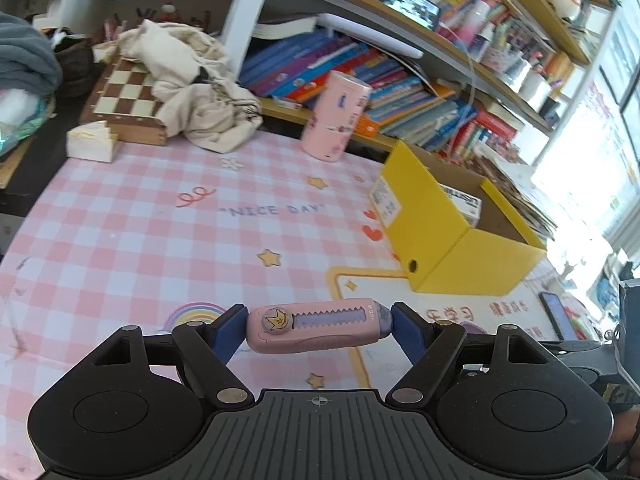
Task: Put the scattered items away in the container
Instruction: 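Carry the blue toy car and pink toy toward the yellow box with both tools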
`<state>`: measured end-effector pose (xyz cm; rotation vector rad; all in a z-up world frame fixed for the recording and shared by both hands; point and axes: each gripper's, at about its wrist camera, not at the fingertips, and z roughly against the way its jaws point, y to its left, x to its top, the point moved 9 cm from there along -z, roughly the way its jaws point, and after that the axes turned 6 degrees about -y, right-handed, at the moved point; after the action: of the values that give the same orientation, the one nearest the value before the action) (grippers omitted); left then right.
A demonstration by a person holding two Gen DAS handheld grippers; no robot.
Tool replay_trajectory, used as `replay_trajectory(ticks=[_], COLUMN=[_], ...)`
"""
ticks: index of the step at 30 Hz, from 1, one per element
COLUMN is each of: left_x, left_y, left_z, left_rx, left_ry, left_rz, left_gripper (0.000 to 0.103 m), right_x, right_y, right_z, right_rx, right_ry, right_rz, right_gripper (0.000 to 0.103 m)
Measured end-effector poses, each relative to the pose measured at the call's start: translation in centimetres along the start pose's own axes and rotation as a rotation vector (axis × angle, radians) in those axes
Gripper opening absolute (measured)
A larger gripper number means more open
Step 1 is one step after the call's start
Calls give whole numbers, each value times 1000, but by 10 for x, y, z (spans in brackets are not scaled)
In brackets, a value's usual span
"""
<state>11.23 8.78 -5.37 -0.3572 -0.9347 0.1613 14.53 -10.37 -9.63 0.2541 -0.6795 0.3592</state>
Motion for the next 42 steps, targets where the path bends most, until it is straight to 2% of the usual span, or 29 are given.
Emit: replay_trajectory(ticks=[19,42], left_x=[-14,-27], left_y=[-50,-127], left_z=[-24,-71], left_rx=[-126,-206], left_ry=[57,146], left_rz=[-56,-143], left_gripper=[79,79], right_x=[-29,-41], right_y=[-55,-129], right_z=[29,45], right_rx=[-138,-209], right_ry=[5,9], right_rz=[-113,-198], right_gripper=[60,60])
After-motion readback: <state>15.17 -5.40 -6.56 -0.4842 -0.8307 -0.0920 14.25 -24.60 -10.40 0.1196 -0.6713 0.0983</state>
